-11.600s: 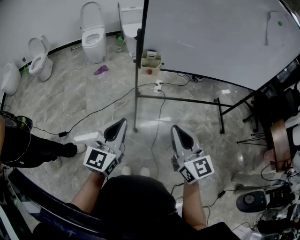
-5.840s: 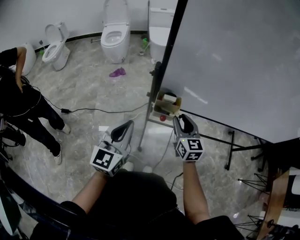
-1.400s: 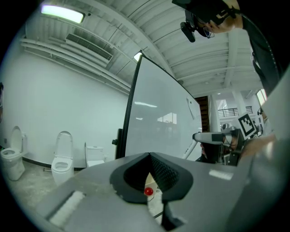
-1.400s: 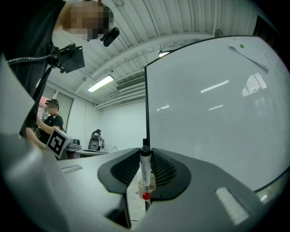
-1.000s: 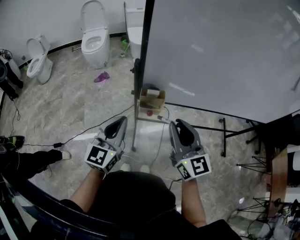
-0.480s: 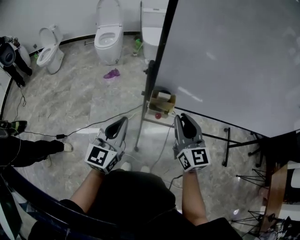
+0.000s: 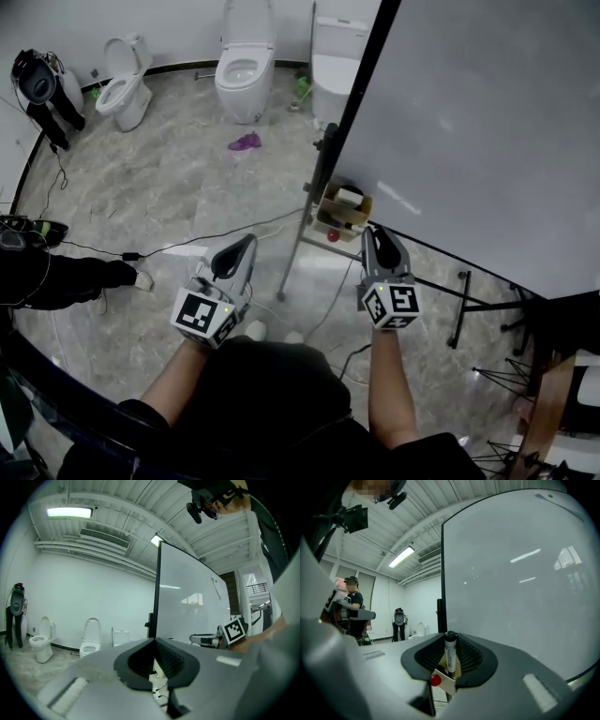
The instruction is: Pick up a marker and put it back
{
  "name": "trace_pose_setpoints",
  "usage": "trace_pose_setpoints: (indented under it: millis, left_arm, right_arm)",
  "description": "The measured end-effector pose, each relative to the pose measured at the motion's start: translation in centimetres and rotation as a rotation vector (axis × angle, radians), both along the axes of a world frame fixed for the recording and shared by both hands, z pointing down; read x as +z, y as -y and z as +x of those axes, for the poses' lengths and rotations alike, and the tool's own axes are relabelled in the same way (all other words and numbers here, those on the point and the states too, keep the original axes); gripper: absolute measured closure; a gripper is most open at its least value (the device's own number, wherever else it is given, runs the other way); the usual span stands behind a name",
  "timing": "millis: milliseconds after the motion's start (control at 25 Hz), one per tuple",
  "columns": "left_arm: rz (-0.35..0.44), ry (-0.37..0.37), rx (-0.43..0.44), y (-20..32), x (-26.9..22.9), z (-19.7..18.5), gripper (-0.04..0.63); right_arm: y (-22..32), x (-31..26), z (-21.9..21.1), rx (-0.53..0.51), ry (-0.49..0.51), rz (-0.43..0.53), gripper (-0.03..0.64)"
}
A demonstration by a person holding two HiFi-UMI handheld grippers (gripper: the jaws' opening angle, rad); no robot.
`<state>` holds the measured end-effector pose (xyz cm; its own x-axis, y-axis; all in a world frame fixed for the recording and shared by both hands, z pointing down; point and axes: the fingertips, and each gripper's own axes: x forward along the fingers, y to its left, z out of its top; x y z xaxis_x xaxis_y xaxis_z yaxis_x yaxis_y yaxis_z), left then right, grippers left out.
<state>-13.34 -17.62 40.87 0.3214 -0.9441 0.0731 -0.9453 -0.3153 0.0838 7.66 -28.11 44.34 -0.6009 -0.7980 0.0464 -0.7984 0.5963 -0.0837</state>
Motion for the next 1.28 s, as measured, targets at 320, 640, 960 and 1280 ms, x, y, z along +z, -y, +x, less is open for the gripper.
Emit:
trace_pose_setpoints:
  millis: [320,640,960,1280]
  left_arm:
    - [-0.014,0.018,-0.046,-0.6,0.4,-1.0,0.591]
    - [-0.012,0.018,-0.073,-1.0,0.3,-1.6,0.591]
    - [-0.013,0.036,-0.077,-1.2,0.6,-2.3,0.591]
    - [-0.038,0.033,-0.075,-0.9,0.6,-2.2,0.591]
  right_arm:
    - [1.7,3.6,-0.1,0.010,-0.031,-0.052,0.534]
    - [2.2,4.2,-0.7,0.008,-0.017,-0.052,0.534]
    - [2.3,4.0,-0.5,0.011,-0.018,-0.049,0.534]
    - [2.1,4.4,-0.2,0.026,-0.010,-0.053,0.534]
